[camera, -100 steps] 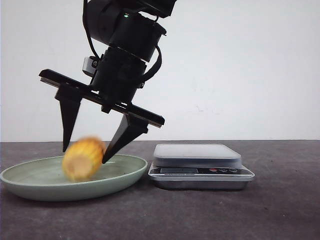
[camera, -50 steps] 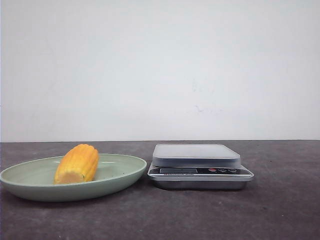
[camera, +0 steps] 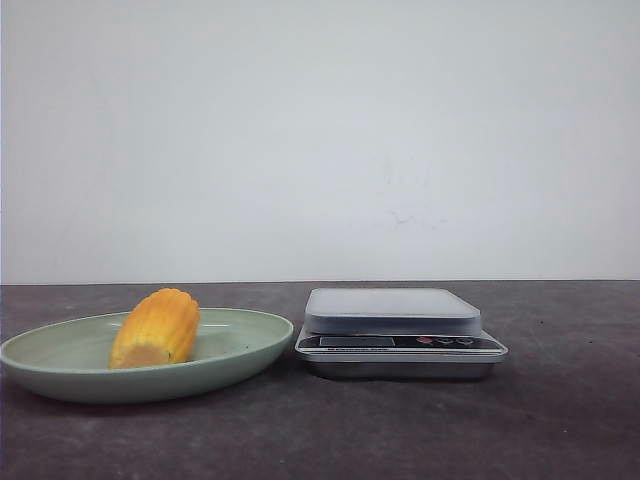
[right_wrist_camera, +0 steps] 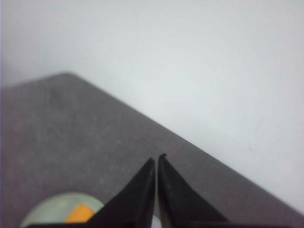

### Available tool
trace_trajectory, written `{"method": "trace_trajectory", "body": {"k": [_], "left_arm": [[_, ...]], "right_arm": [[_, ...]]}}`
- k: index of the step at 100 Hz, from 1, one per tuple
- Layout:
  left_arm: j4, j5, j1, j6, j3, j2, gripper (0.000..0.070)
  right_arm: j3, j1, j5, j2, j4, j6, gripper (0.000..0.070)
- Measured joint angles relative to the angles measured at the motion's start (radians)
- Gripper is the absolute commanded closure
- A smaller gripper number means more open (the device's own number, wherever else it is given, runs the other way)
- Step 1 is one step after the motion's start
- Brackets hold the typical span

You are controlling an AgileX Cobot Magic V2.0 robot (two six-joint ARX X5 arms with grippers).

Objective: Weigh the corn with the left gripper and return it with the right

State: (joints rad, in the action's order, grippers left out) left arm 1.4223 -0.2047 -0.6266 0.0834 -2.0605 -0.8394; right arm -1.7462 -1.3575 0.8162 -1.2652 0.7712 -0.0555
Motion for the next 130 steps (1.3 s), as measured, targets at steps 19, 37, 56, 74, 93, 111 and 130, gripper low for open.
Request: {"method": "trace_trajectory", "body": {"k": [19, 37, 56, 74, 93, 111, 130], "left_arm": [[0.000, 0.000, 0.000, 0.030, 0.000, 0.000, 0.0688], [0.000, -0.002, 0.000, 0.037, 0.000, 0.000, 0.0688], [0.000, -0.002, 0.000, 0.039, 0.000, 0.000, 0.0688], [0.000, -0.002, 0.000, 0.039, 0.000, 0.000, 0.0688], [0.000, -0.002, 0.000, 0.039, 0.000, 0.000, 0.0688], [0.000, -0.003, 0.000, 0.039, 0.000, 0.000, 0.0688], [0.000, -0.003, 0.000, 0.039, 0.000, 0.000, 0.0688]], "right_arm": [[0.016, -0.078, -0.005, -0.014, 0.019, -0.089, 0.0700], [0.015, -0.145, -0.011, 0.093, 0.078, -0.124, 0.0700], [0.013, -0.140, -0.002, 0.208, 0.122, -0.059, 0.0700], [0.012, -0.141, -0.004, 0.238, 0.132, 0.048, 0.0700], [0.012, -0.141, -0.029, 0.209, 0.134, 0.109, 0.0700], [0.013, -0.141, -0.032, 0.172, 0.222, 0.133, 0.0700], [0.013, -0.141, -0.030, 0.171, 0.367, 0.158, 0.0700]]}}
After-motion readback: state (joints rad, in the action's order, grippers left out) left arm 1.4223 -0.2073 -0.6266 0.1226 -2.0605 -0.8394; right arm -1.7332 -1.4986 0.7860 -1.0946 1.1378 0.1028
